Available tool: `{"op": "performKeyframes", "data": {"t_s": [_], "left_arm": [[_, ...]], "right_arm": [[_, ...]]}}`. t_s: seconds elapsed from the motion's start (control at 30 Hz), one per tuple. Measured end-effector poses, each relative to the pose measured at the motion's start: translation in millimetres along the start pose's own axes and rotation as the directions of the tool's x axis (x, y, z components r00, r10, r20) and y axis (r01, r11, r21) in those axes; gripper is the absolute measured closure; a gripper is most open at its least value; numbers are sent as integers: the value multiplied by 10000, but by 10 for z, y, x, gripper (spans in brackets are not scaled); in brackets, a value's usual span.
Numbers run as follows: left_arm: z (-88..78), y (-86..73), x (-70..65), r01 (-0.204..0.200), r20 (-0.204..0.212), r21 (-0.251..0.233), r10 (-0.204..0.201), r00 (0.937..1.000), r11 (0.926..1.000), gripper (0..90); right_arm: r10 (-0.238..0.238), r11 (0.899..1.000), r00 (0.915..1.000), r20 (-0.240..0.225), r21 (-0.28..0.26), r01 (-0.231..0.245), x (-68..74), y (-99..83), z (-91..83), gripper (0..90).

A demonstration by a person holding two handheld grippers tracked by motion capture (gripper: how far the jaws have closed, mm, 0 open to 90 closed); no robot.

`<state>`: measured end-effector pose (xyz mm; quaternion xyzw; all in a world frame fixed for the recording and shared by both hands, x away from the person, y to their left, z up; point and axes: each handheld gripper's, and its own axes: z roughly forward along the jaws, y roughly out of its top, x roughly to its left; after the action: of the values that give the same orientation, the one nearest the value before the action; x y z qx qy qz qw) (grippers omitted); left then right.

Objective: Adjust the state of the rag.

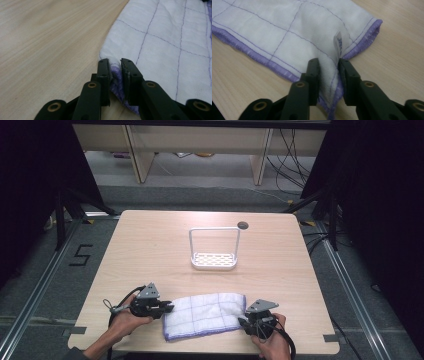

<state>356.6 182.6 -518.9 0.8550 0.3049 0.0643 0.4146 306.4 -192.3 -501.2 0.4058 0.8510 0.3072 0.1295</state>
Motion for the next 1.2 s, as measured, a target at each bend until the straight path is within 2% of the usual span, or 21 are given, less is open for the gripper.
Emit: {"op": "performKeyframes", "data": {"t_s": [0.13,0.2,0.3,0.33,0.37,0.47,0.53,0.6,0.63,0.67,0.73,0.77,0.83,0.87,0.9,0.97,1.0,1.1,1.13,1.17,1.2], "left_arm": [[-47,-48,-46,-137,123,78,136,9998,9999,790],[-78,-74,-94,-265,223,106,263,9994,9996,794],[-131,-115,-174,-452,405,218,443,9982,9987,803],[-152,-132,-201,-485,499,253,472,9976,9985,805],[-170,-153,-236,-413,604,204,400,9974,9989,807],[-260,-195,-356,-602,814,231,582,9950,9979,810],[-295,-212,-440,-384,1163,-9,383,9925,9993,811],[-328,-228,-529,-376,1307,-134,390,9907,9992,811],[-341,-229,-586,-309,1369,-226,337,9900,9993,811],[-349,-219,-616,-513,1395,-233,540,9887,9984,811],[-336,-202,-698,-410,1624,-328,458,9857,9986,811],[-318,-191,-733,-479,1673,-238,513,9846,9986,811],[-256,-171,-771,-687,1902,-83,690,9793,9976,809],[-218,-164,-805,-475,1995,-80,482,9787,9988,808],[-185,-153,-816,-597,1963,-33,592,9788,9982,808],[-129,-123,-855,-659,2060,-23,650,9764,9978,804],[-116,-113,-870,-708,2000,15,691,9773,9975,802],[-86,-95,-909,-600,2289,-66,600,9716,9982,757],[-94,-92,-915,-469,2337,-79,474,9712,9989,727],[-107,-89,-916,-200,2417,-47,206,9701,9998,700],[-125,-78,-895,-219,2551,-93,235,9666,9997,662]], "right_arm": [[-23,10000,9999,-130,11,23,5,26,20,787],[94,9995,9994,-326,307,-84,0,44,-1,795],[-115,9998,9990,-439,143,122,-62,117,11,805],[8,10000,9991,-426,5,-7,-61,144,22,806],[-188,9997,9988,-451,150,195,-83,200,5,808],[-802,9967,9960,-392,-111,799,-121,407,15,809],[-911,9958,9943,-554,18,913,-132,561,45,809],[-1544,9870,9861,-607,364,1567,-154,735,129,809],[-1681,9847,9841,-583,376,1704,-155,785,169,809],[-1975,9767,9773,-773,701,2029,-186,881,216,809],[-2278,9683,9700,-852,850,2349,-224,998,296,808],[-2296,9641,9677,-1037,1123,2408,-244,1061,348,807],[-2456,9561,9648,-939,1406,2570,-274,1169,454,807],[-2433,9533,9650,-975,1596,2565,-271,1221,499,806],[-2692,9462,9578,-1010,1577,2826,-280,1268,551,804],[-2860,9399,9526,-1041,1632,3000,-279,1344,633,798],[-2973,9319,9477,-1163,1808,3145,-280,1379,677,788],[-2818,9370,9535,-1066,1835,2974,-312,1419,718,662],[-2695,9465,9592,-859,1602,2802,-349,1429,700,588],[-2326,9584,9694,-787,1512,2422,-364,1429,672,560],[-2175,9673,9742,-604,1201,2234,-396,1423,624,545]]}}
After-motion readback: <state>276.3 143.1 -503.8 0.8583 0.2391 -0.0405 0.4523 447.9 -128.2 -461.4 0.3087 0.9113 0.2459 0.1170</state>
